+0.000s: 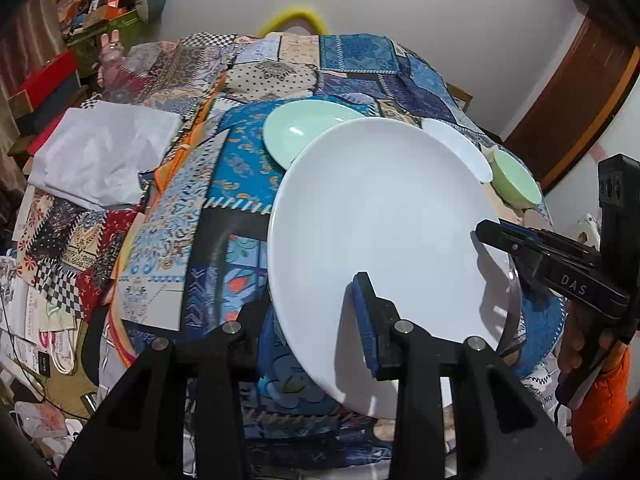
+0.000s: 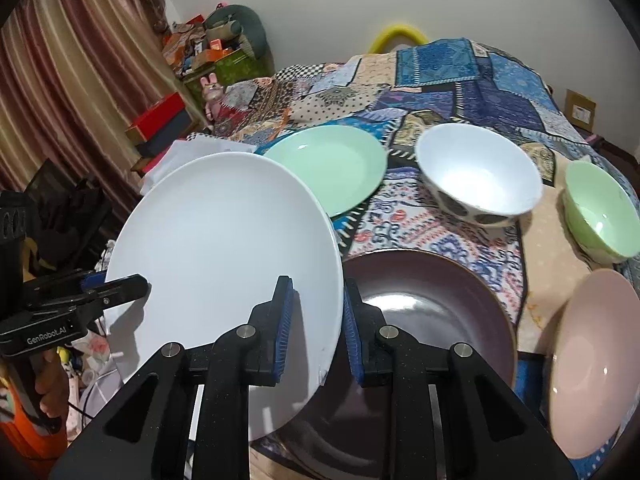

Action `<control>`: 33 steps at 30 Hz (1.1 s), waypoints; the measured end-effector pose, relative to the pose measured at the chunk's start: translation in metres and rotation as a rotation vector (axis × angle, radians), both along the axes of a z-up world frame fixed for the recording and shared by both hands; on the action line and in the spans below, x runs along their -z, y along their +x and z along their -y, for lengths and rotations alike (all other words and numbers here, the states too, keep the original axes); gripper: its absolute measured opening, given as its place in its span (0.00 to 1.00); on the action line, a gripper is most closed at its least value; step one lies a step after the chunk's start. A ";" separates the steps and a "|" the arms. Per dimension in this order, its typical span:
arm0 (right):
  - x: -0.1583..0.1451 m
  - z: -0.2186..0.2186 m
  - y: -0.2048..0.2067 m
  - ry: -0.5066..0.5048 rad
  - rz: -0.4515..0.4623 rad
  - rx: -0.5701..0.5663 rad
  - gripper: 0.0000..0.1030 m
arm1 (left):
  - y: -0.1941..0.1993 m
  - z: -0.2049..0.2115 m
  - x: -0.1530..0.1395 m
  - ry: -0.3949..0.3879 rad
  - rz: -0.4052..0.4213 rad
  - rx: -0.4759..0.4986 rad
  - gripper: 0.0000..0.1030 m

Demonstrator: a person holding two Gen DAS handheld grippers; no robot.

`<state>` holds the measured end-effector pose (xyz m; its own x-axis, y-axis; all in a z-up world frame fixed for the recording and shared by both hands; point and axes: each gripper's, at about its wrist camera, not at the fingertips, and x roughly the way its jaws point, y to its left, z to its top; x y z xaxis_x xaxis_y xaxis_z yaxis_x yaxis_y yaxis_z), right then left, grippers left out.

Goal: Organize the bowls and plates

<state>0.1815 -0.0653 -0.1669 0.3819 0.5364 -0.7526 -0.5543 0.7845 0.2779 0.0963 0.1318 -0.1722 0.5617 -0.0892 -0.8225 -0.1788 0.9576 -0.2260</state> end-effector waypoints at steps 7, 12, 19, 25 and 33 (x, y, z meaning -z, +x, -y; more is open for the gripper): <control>-0.001 0.024 -0.002 0.005 0.001 0.044 0.22 | 0.009 0.019 -0.001 -0.004 -0.002 0.038 0.33; -0.001 0.040 -0.004 0.010 -0.005 0.075 0.22 | 0.017 0.034 -0.001 0.000 -0.003 0.069 0.33; 0.007 0.065 -0.007 0.025 -0.033 0.121 0.22 | 0.027 0.055 0.003 0.003 -0.020 0.112 0.33; 0.018 0.084 -0.008 0.027 -0.067 0.155 0.22 | 0.036 0.072 0.011 0.002 -0.041 0.146 0.33; 0.033 0.100 -0.009 0.028 -0.105 0.188 0.22 | 0.047 0.089 0.024 0.011 -0.073 0.185 0.33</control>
